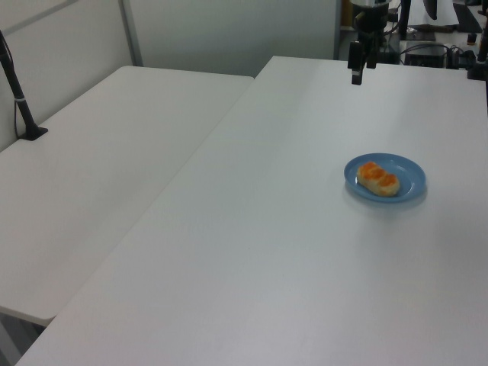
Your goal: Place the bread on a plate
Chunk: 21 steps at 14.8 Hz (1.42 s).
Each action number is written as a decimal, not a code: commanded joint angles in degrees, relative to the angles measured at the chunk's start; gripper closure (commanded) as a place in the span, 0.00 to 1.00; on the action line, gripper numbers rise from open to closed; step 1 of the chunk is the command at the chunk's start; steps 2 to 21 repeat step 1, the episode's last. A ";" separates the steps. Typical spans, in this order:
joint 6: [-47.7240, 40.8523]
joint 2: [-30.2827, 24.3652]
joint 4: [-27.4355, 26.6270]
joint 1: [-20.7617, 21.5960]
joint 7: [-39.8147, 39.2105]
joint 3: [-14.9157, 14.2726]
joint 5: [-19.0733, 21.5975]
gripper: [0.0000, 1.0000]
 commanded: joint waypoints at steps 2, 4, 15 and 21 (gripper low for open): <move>-1.11 -0.39 0.34 -0.83 -0.97 0.38 0.56 0.00; -1.11 -0.39 0.34 -0.83 -0.97 0.38 0.56 0.00; -1.11 -0.39 0.34 -0.83 -0.97 0.38 0.56 0.00; -1.11 -0.39 0.34 -0.83 -0.97 0.38 0.56 0.00</move>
